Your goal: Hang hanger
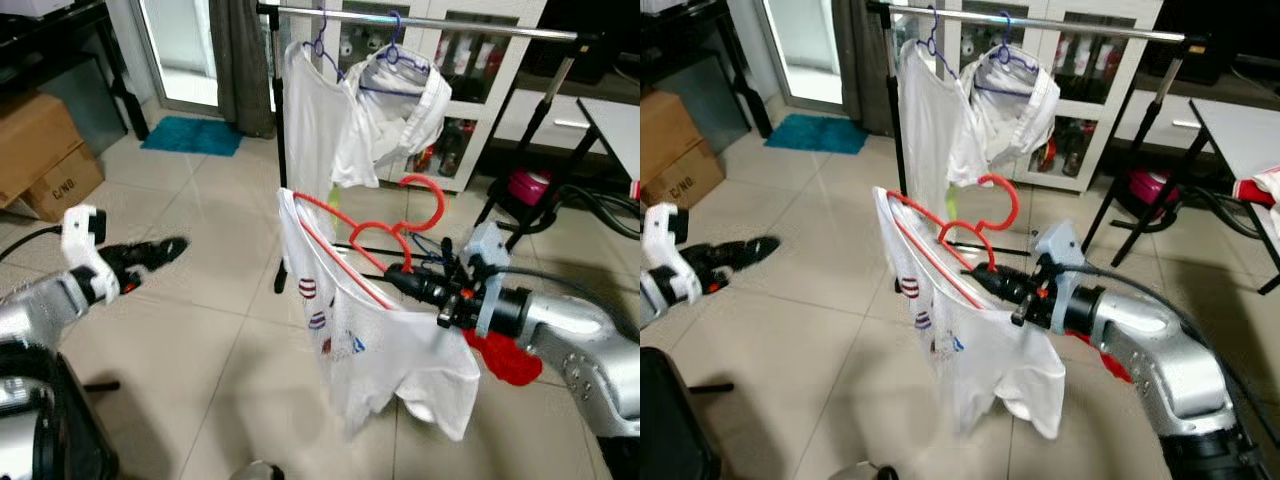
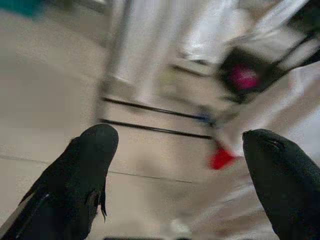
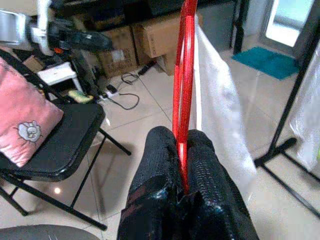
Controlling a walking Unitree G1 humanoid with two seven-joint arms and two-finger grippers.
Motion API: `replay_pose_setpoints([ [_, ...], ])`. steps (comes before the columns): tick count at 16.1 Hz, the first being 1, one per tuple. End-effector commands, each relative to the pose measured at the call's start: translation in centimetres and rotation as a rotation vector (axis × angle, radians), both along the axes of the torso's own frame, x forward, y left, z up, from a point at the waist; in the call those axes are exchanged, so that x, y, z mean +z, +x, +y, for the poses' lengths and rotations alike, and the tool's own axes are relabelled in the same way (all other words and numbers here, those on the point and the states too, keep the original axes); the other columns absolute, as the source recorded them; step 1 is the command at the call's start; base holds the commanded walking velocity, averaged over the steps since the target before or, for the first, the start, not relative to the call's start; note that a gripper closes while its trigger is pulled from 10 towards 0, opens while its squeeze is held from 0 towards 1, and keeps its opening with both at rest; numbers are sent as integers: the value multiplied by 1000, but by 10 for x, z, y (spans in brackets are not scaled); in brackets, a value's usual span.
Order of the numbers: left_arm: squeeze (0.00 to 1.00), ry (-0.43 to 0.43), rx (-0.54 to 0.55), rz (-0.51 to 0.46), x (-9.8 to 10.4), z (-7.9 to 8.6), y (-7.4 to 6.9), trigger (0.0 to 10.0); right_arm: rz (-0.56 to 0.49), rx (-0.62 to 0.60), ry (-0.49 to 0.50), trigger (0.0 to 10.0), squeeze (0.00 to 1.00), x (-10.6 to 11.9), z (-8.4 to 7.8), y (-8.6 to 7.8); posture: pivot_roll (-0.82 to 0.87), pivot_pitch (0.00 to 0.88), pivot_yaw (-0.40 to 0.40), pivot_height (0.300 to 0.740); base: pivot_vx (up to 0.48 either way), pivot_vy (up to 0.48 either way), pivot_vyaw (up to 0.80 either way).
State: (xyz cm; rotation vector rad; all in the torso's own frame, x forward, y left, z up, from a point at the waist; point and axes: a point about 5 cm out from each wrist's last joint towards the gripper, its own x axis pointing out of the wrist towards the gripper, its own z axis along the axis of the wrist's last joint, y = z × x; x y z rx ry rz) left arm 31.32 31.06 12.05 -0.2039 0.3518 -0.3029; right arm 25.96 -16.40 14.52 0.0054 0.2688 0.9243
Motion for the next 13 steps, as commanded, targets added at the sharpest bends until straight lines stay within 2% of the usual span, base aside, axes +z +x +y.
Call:
replay_pose_setpoints([
  [1,1000,90,-27,-92,11,-10,8,10000,-44,-27,-23,10000,0,4,4,2,-141,0,72,740,0,0,0],
  [2,1000,142,-71,-148,14,-26,11,10000,-62,-90,-45,10000,0,1,6,5,-141,0,71,740,0,0,0],
  [3,784,210,-139,-180,14,-41,11,10000,-81,-149,-58,10000,0,0,6,9,-137,0,63,740,0,0,0],
  [4,86,249,-225,-227,13,-65,11,10000,-84,-245,-54,10000,0,-2,7,16,-132,0,53,740,0,0,0],
  [5,0,242,-292,-279,13,-89,13,10000,-86,-312,-37,10000,0,-1,10,24,-124,0,40,740,0,0,0],
  [6,0,187,-366,-317,13,-113,12,10000,-90,-369,-8,10000,0,1,17,33,-120,0,30,740,0,0,0],
  [7,0,176,-422,-338,12,-129,10,10000,-105,-390,12,10000,0,6,27,41,-124,0,30,740,0,0,0],
  [8,0,177,-431,-340,12,-132,10,10000,-111,-390,16,10000,0,8,30,43,-127,0,31,740,0,0,0],
  [9,0,233,-380,-317,8,-130,14,10000,-149,-346,8,10000,0,16,37,46,-136,0,34,740,0,0,0],
  [10,0,243,-314,-317,10,-125,21,10000,-158,-317,16,10000,0,21,39,47,-131,0,23,740,0,0,0],
  [13,0,135,-203,-376,29,-126,35,10000,-154,-238,39,10000,0,26,44,43,-124,0,9,740,0,0,0],
])
